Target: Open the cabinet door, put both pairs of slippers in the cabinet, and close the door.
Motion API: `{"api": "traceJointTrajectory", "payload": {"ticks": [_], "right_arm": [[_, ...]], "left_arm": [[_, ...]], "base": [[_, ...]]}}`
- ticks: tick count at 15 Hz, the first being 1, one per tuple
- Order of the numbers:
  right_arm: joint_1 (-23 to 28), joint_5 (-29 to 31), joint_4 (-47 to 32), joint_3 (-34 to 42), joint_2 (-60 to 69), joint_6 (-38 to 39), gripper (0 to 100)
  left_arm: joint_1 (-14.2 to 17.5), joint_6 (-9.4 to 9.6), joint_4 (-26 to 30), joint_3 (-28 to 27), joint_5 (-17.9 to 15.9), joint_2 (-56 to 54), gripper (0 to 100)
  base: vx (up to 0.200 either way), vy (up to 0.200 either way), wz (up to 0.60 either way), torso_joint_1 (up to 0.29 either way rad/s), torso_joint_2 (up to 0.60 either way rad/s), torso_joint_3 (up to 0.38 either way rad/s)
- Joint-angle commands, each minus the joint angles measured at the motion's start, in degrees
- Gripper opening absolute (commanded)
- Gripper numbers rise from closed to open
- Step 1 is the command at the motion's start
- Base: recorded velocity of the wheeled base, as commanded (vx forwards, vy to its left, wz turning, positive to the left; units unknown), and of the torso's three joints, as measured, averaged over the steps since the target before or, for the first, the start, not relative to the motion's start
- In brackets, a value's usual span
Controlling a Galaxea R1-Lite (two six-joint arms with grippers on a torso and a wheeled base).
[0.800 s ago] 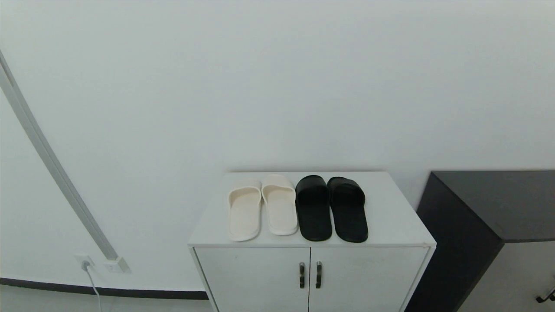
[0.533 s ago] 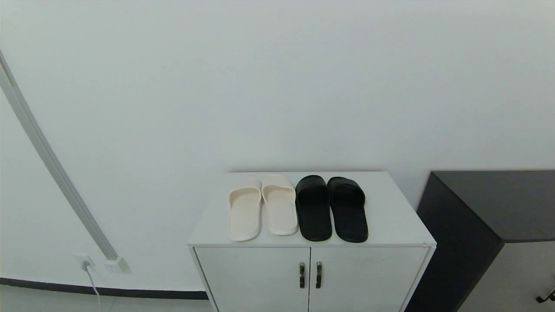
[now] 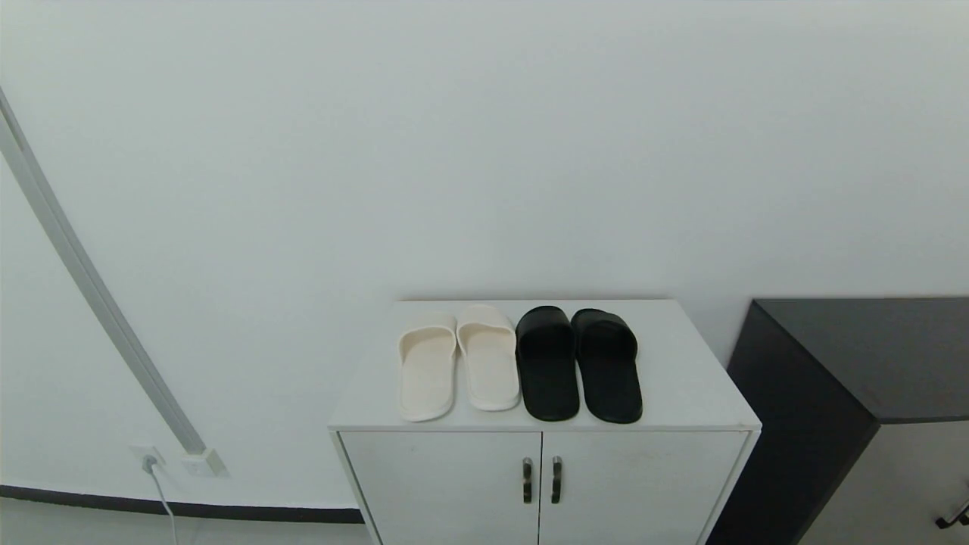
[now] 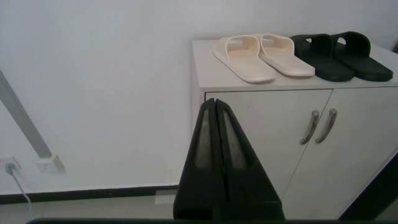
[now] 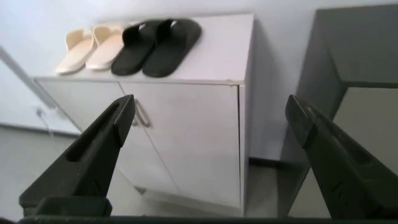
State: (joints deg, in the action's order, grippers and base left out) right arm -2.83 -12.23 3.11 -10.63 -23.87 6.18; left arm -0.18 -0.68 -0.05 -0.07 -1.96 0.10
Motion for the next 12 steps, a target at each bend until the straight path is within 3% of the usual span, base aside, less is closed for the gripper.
{"api": "traceJointTrajectory", "payload": {"ticks": [1, 4, 7, 10, 12], "right_arm": [[-8.2, -1.5, 10.6, -2.1, -22.0, -2.2, 100], [-19.8, 7.0, 18.8, -5.8, -34.9, -0.4, 100], [-34.9, 21.0, 21.6, -14.5, -47.2, 7.9, 100], [-41.1, 28.3, 22.8, -23.7, -58.3, 11.0, 100], [-42.3, 33.5, 23.3, -30.9, -67.1, 12.5, 100]], "left_arm": [[0.0, 0.07, 0.0, 0.0, -0.1, 0.0, 0], [0.0, 1.83, 0.0, 0.1, -0.5, 0.0, 0], [0.0, 1.83, 0.0, 0.0, -0.8, 0.0, 0], [-0.1, 1.83, 0.0, 0.0, -0.9, 0.0, 0], [0.0, 1.83, 0.0, 0.0, -0.9, 0.0, 0]], "base": [[0.0, 0.0, 0.0, 0.0, 0.0, 0.0], [0.0, 0.0, 0.0, 0.0, 0.0, 0.0], [0.0, 0.0, 0.0, 0.0, 0.0, 0.0], [0.0, 0.0, 0.0, 0.0, 0.0, 0.0], [0.0, 0.0, 0.0, 0.0, 0.0, 0.0]]}}
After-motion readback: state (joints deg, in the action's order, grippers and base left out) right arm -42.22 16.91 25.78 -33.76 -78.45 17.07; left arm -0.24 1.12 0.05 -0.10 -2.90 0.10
